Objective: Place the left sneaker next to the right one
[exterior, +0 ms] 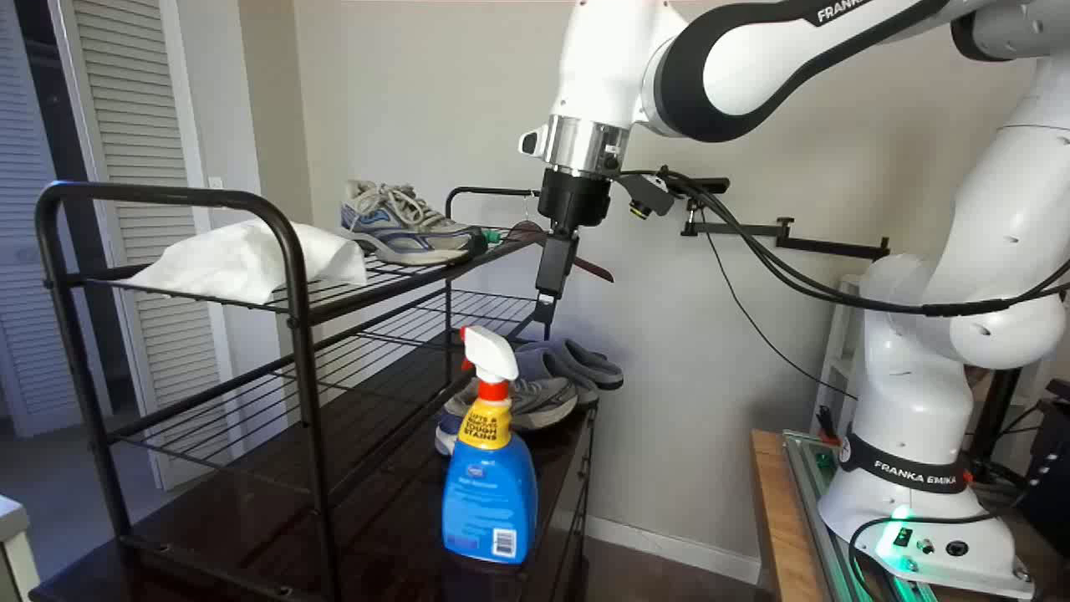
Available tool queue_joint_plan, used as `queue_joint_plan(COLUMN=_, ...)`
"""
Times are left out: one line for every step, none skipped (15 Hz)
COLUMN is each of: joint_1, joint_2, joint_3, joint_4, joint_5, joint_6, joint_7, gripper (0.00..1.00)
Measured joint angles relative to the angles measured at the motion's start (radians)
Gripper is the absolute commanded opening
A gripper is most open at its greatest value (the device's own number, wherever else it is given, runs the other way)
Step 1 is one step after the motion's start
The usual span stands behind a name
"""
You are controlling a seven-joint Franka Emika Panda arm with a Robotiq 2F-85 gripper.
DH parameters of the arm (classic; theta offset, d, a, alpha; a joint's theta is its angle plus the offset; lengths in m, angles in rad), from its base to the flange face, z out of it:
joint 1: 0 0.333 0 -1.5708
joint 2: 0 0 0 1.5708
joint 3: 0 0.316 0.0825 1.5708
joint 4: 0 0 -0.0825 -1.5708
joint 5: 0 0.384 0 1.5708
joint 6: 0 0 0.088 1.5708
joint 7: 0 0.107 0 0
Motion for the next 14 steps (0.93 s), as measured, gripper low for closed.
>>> queue_joint_plan(joint_1=0.000, joint_2=0.000, joint_3=0.000, joint_4=0.000, joint_5=0.000, joint_6=0.000, joint_7=0.000, gripper=1.00)
queue_joint_plan(joint_1=0.000, joint_2=0.000, joint_3=0.000, joint_4=0.000, joint_5=0.000, joint_6=0.000, joint_7=0.000, gripper=1.00)
queue_joint_plan(joint_1=0.000, joint_2=0.000, joint_3=0.000, joint_4=0.000, joint_5=0.000, joint_6=0.000, joint_7=0.000, gripper=1.00)
queue_joint_plan(joint_1=0.000, joint_2=0.000, joint_3=0.000, joint_4=0.000, joint_5=0.000, joint_6=0.000, joint_7=0.000, gripper=1.00)
queue_joint_plan(joint_1=0.000, joint_2=0.000, joint_3=0.000, joint_4=0.000, joint_5=0.000, joint_6=0.000, joint_7=0.000, gripper=1.00)
queue_joint_plan(joint_1=0.000, joint_2=0.000, joint_3=0.000, joint_4=0.000, joint_5=0.000, joint_6=0.000, joint_7=0.000, gripper=1.00)
queue_joint_plan(joint_1=0.000, joint_2=0.000, joint_3=0.000, joint_4=0.000, joint_5=0.000, joint_6=0.000, joint_7=0.000, gripper=1.00)
queue_joint_plan(joint_1=0.000, joint_2=0.000, joint_3=0.000, joint_4=0.000, joint_5=0.000, joint_6=0.000, joint_7=0.000, gripper=1.00)
queue_joint_plan(joint_1=0.000, joint_2=0.000, joint_3=0.000, joint_4=0.000, joint_5=0.000, joint_6=0.000, joint_7=0.000, gripper=1.00)
queue_joint_plan(joint_1=0.000, joint_2=0.000, joint_3=0.000, joint_4=0.000, joint_5=0.000, joint_6=0.000, joint_7=0.000, gripper=1.00)
queue_joint_plan(joint_1=0.000, joint_2=0.000, joint_3=0.000, joint_4=0.000, joint_5=0.000, joint_6=0.000, joint_7=0.000, gripper=1.00)
queue_joint_plan(joint_1=0.000, joint_2=0.000, joint_3=0.000, joint_4=0.000, joint_5=0.000, joint_6=0.000, joint_7=0.000, gripper=1.00)
queue_joint_plan(joint_1=0.000, joint_2=0.000, joint_3=0.000, joint_4=0.000, joint_5=0.000, joint_6=0.000, joint_7=0.000, gripper=1.00)
queue_joint_plan(joint_1=0.000, joint_2=0.000, joint_3=0.000, joint_4=0.000, joint_5=-0.013, joint_6=0.000, joint_7=0.005, gripper=1.00)
